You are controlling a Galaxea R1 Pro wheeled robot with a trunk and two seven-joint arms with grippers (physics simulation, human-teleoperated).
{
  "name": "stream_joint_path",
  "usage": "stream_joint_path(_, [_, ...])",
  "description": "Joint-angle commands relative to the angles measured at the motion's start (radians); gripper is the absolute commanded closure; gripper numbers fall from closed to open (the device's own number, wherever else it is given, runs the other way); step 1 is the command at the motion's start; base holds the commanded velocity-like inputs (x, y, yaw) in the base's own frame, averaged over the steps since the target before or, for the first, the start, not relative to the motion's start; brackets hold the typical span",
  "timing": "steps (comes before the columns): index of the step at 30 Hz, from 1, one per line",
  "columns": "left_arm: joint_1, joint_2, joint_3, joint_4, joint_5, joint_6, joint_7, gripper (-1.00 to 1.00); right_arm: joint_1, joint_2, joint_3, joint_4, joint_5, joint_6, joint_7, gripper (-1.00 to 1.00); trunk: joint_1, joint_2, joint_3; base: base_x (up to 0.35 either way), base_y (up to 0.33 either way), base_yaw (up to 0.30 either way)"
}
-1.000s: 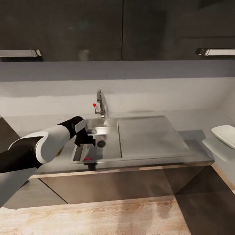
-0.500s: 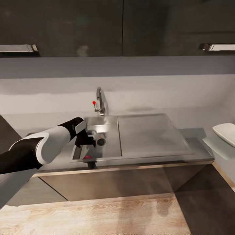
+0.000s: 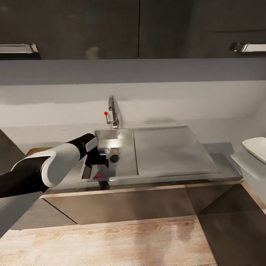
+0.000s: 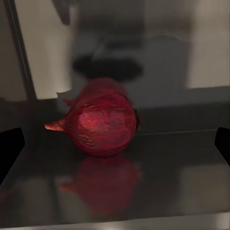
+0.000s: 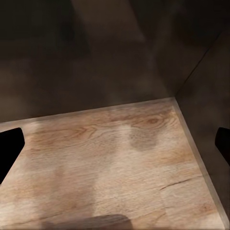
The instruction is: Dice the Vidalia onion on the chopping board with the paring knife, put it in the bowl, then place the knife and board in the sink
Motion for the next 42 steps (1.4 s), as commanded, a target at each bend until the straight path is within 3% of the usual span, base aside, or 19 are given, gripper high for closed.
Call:
stream_joint_path(1, [-0.001, -0.002, 0.008, 0.002, 0.001, 0.000, 0.009, -1.00, -0.001, 0.000, -0.008, 0.000, 0.011, -0.002, -0.005, -1.00, 0.000, -0.002, -0.003, 0.000, 0.000, 0.000])
stream_joint_path(42, [0.001, -0.003, 0.017, -0.003, 0.009, -0.014, 0.010, -1.00, -0.001, 0.000, -0.008, 0.000, 0.011, -0.002, -0.005, -1.00, 0.000, -0.002, -0.069, 0.000, 0.000, 0.000])
